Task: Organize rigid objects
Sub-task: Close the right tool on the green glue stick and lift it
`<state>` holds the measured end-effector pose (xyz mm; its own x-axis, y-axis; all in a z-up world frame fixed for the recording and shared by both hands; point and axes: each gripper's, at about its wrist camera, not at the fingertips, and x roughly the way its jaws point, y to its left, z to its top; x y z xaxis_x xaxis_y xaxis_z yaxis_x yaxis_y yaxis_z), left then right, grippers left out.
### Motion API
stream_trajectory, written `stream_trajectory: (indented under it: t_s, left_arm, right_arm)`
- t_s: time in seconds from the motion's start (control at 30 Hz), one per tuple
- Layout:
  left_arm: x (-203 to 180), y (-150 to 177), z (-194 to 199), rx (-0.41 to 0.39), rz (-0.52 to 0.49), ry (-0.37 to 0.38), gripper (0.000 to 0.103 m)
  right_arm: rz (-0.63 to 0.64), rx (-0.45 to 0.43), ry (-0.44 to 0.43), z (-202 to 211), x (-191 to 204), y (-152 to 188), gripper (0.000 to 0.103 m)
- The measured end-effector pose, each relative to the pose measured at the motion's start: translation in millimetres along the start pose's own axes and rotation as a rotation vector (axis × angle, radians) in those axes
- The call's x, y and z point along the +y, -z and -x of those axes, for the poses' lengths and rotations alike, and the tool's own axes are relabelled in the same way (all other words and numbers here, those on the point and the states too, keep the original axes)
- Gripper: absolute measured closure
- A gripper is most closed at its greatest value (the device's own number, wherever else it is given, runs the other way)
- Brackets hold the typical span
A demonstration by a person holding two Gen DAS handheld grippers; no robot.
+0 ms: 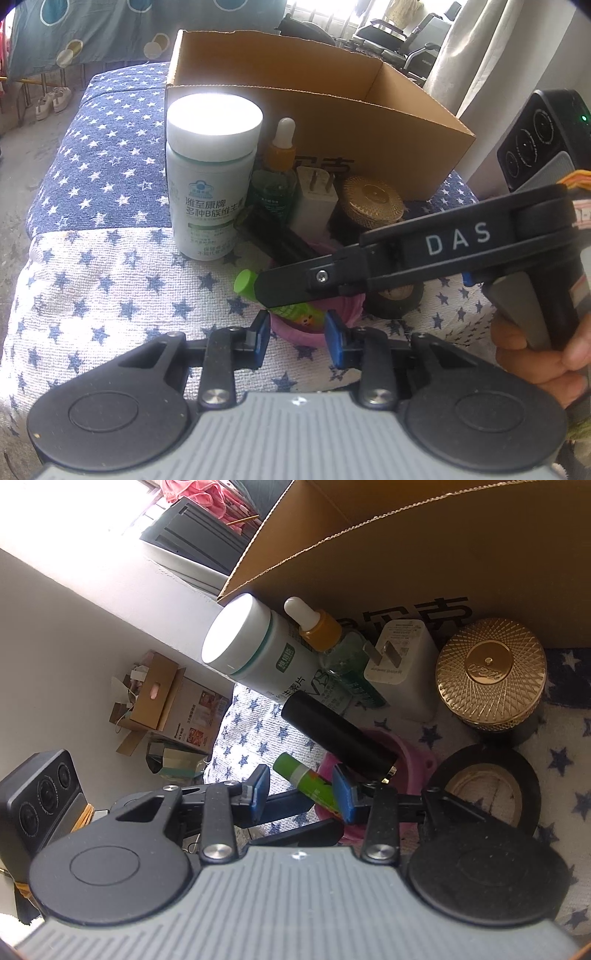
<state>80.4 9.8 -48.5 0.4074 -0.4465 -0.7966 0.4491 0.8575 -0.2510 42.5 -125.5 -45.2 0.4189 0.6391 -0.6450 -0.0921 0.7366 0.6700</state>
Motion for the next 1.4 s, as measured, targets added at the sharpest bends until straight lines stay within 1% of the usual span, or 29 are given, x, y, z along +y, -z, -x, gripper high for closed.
stream_trajectory:
  t_s: [0.17, 0.4, 0.5, 0.77, 0.8, 0.87, 1.0, 1.23, 1.37, 1.4]
  left_arm:
    - [0.8, 0.7, -0.1, -0.006, 0.005, -0.013, 0.071]
    - [1.2, -2.1, -3.9, -0.003, 0.002, -0.012, 0.070]
    - [1.2, -2.0, -6.2, 0.002, 0.001, -0.003, 0.070]
    - [2.0, -1.2, -9.0, -0.001, 0.010, 0.003, 0.069]
    - [1.9, -0.9, -9.4, -0.004, 0.010, 0.002, 0.069]
    - [1.2, 0.1, -9.1, -0.010, 0.009, -0.002, 0.068]
    - [0.1, 2.0, -5.2, -0.029, 0.011, -0.007, 0.070]
    - [-4.2, 3.7, 9.0, -0.062, -0.006, -0.014, 0.076]
    - [-7.1, 4.3, 16.2, -0.081, -0.012, -0.030, 0.082]
    - [-7.5, 4.3, 18.3, -0.087, -0.014, -0.027, 0.082]
  right_arm:
    - [-0.014, 0.013, -0.001, -2.3, -6.3, -1.5, 0.064]
    - [-0.020, 0.023, -0.004, -7.3, -7.9, -1.5, 0.064]
    - [-0.039, 0.024, -0.017, -0.1, -21.9, -2.6, 0.064]
    - [-0.049, 0.024, -0.025, -5.7, -20.4, 0.8, 0.064]
    - [-0.055, 0.022, -0.030, 3.5, -28.0, -1.3, 0.065]
    - [-0.059, 0.016, -0.036, 3.4, -28.0, 1.6, 0.069]
    - [-0.027, -0.004, -0.016, 6.4, -22.9, 8.6, 0.076]
    - [0.037, -0.040, -0.015, 14.2, -4.8, 19.9, 0.078]
    - [0.067, -0.054, -0.009, 16.7, 5.4, 25.8, 0.080]
    - [0.071, -0.055, -0.010, 17.8, 8.2, 27.9, 0.086]
